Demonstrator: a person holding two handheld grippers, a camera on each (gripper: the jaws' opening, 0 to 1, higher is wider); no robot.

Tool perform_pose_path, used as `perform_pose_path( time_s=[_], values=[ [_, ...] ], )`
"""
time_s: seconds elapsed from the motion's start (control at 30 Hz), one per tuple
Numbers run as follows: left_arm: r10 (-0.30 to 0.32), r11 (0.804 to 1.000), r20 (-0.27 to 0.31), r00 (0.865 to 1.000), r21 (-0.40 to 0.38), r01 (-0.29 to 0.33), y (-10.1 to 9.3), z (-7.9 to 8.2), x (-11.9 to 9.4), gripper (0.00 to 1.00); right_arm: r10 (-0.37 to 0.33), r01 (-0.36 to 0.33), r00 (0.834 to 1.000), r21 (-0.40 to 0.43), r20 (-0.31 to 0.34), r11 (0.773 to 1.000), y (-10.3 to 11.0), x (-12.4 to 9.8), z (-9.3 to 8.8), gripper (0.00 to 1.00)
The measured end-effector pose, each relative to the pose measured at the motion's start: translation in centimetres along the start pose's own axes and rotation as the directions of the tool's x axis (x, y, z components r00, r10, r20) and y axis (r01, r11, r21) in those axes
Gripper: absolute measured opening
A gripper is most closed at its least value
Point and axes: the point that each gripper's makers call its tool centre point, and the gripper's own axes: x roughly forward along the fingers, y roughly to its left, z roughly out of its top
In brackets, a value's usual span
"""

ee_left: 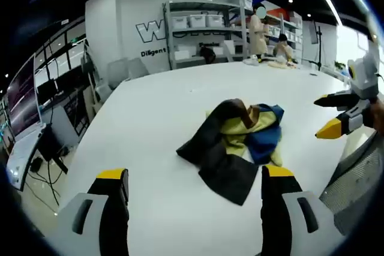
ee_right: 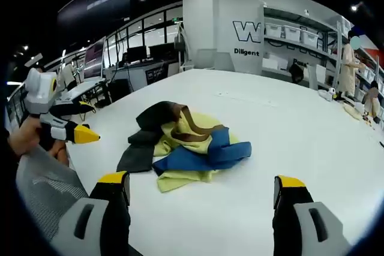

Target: Fold the garment on the visible template until the final outline fits inside the template.

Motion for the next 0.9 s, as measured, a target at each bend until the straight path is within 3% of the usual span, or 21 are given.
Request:
perform_pose_path(
  time_s=[0.37, 0.9],
  values=[
    [-0.011, 1.0, -0.042, 0.999, -0.015, 0.01, 0.0, -0.9, 0.3, 0.87, -0.018, 0.018, 1.0, 0.019, -0.001, 1.0, -0.5, 0.0, -0.1, 0.99],
    [-0.003, 1.0, -0.052, 0.999, -0.004, 0.003, 0.2, -1.1, 0.2, 0.84, -0.018, 0.018, 1.0, 0.011, -0.004, 1.0, -0.5, -0.1, -0.1, 0.97]
  ],
)
